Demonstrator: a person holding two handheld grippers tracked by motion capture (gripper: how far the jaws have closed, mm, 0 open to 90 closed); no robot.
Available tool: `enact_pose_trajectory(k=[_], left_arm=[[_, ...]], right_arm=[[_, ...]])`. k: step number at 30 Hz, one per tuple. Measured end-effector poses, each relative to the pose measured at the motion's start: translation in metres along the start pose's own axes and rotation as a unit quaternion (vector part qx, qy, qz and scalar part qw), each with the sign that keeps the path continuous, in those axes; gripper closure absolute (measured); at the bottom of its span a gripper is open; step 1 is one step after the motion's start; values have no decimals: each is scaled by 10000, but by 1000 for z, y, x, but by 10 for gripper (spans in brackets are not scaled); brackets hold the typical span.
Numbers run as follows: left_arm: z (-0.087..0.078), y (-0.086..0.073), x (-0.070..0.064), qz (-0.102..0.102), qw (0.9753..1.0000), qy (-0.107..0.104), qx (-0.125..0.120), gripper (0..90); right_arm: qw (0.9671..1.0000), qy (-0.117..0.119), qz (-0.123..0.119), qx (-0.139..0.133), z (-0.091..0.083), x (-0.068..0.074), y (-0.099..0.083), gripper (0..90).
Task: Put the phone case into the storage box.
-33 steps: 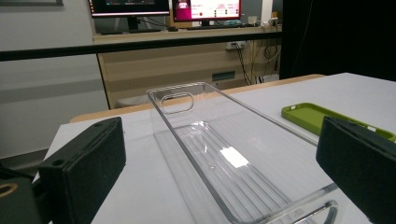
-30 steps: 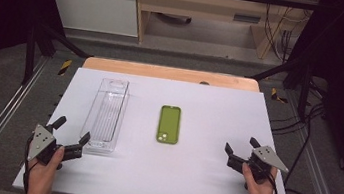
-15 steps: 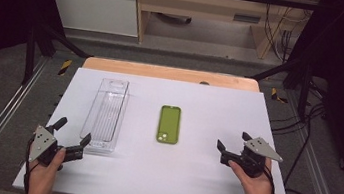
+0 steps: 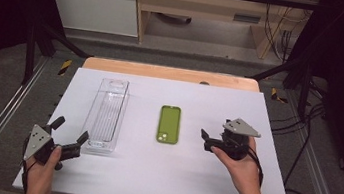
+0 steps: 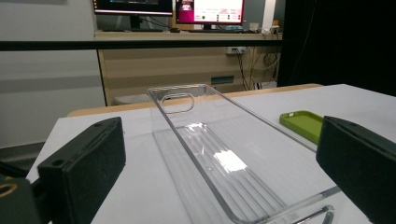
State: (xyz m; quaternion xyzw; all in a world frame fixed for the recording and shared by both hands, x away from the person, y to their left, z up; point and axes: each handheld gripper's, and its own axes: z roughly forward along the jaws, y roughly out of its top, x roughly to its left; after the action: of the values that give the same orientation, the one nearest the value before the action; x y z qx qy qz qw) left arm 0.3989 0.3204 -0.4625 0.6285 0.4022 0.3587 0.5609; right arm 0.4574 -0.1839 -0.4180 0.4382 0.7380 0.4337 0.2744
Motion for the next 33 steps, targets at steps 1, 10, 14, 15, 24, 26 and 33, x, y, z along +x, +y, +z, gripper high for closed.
enact_pose_trajectory(k=[1, 10, 14, 15, 24, 26, 33], left_arm=[[0, 0, 0, -1, 10000, 1, -4, 9], [0, 0, 0, 34, 10000, 6, 19, 9], [0, 0, 1, 10, 10000, 7, 13, 9], [-1, 0, 1, 10, 10000, 6, 14, 8], [-1, 0, 2, 14, 10000, 47, 34, 8], [-1, 0, 2, 15, 10000, 45, 37, 8], [-1, 0, 2, 26, 10000, 48, 51, 8]], right_arm=[[10000, 3, -35, 85, 4, 3, 2, 100], [9978, 163, -135, 635, 32, 16, 19, 97], [9962, 203, -31, 843, 44, 17, 23, 96], [9957, 212, 33, 902, 47, 18, 23, 97], [9912, 332, 101, 1278, 65, 23, 26, 151], [9905, 339, 93, 1330, 68, 25, 27, 172], [9869, 433, 176, 1545, 80, 30, 26, 275]])
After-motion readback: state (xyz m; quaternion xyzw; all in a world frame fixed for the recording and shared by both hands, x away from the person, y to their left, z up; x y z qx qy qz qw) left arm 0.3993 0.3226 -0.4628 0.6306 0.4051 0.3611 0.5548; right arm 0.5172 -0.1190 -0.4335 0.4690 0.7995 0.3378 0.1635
